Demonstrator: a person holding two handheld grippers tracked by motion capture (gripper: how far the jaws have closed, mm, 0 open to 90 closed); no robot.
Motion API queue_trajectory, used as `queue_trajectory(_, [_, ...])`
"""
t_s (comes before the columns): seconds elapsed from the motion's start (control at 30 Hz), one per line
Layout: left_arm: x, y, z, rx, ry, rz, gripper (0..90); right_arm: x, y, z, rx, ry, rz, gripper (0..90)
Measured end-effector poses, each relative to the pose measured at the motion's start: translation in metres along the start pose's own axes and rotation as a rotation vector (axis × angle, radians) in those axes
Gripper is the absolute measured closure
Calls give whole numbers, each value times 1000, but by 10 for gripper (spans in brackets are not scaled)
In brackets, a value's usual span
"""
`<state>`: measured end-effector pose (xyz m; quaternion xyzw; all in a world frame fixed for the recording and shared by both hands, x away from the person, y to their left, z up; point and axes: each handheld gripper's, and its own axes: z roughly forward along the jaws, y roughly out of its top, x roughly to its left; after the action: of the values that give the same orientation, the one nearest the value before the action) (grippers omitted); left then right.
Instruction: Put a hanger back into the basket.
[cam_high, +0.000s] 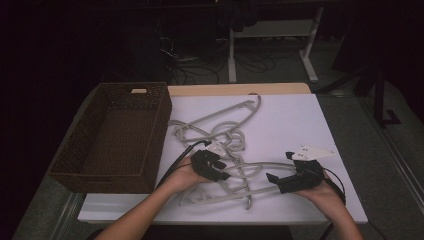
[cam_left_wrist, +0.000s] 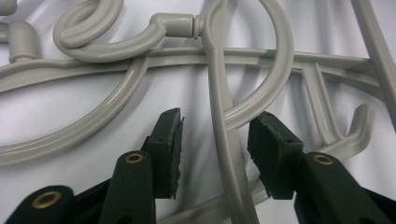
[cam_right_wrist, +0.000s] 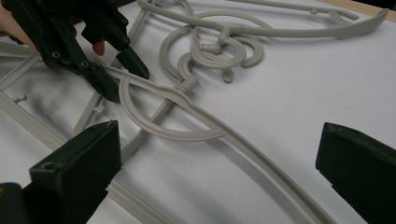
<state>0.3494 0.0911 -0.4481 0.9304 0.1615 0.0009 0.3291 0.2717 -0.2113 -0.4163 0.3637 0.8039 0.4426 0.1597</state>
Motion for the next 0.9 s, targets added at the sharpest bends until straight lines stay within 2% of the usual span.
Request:
queue_trajectory(0.2, [-1,1,-1,13,-3,-15,750,0,0,0,-1,0,-2,0])
queue_trajectory(0.27, [-1,1,-1,18,-6,-21,774,0,0,0,-2,-1,-2,0])
queue_trajectory(0.47, [0,1,-5,28,20,-48,795,-1,0,-2,-6,-4,-1,0])
queue_trajectory(0.77, [0,0,-17,26,33,-53,802,-2,0,-3,-9,-6,2,0])
queue_trajectory(0.9, [-1,-1,-27,19,43,-57,804,-2,0,-3,-11,-5,0,0])
